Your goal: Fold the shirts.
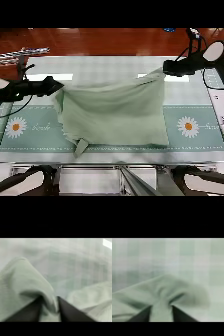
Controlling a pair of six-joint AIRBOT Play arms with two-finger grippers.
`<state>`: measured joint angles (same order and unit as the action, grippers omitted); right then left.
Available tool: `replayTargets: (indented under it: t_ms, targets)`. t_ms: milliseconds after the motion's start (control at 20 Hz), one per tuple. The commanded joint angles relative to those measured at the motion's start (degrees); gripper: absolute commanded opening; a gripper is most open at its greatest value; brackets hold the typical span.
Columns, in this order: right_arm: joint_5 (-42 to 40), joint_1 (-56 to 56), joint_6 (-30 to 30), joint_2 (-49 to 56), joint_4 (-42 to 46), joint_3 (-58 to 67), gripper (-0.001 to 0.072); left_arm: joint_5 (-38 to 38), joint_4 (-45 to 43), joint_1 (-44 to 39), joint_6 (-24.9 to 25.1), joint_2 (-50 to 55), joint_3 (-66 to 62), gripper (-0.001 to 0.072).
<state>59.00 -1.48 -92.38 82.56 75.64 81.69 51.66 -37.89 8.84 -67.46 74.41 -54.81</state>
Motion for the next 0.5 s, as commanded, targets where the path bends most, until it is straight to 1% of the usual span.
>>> replayTargets:
  t_ms: [0,50,100,150,200,300,350,450]
  targets:
    - [0.74,3.23,0.04,7.04,-6.1,5.95,0.0406,11.52,-1.6,-2.99,1.86,15.43,-12.81,0.051]
    - [3.13,4.81,0.07,6.82,-6.1,6.73,0.0406,16.96,-6.34,-2.36,0.11,17.81,-17.11,0.0509]
    - [6.49,6.97,1.09,6.23,-6.03,7.28,0.0406,22.01,-10.78,-1.22,-3.54,19.02,-20.35,0.0509]
    - [9.73,9.38,2.64,5.29,-5.77,7.26,0.0406,26.43,-14.88,0.48,-5.51,19.23,-22.58,0.0509]
    - [13.66,12.17,3.54,4.22,-4.44,7.21,0.0406,29.38,-17.35,2.49,-5.51,18.53,-23.3,0.0508]
    - [19.15,17.49,3.89,1.38,-0.48,4.7,0.0406,31.67,-20.04,7.82,-6.78,15.19,-21.0,0.0507]
    - [19.39,19.82,4.04,-0.83,0.07,1.33,0.0406,31.15,-20.0,10.34,-6.75,12.74,-17.81,0.0508]
    - [14.14,23.96,4.11,-7.54,-1.57,-10.95,0.0406,27.98,-19.96,14.75,-6.45,6.47,-7.23,0.0508]
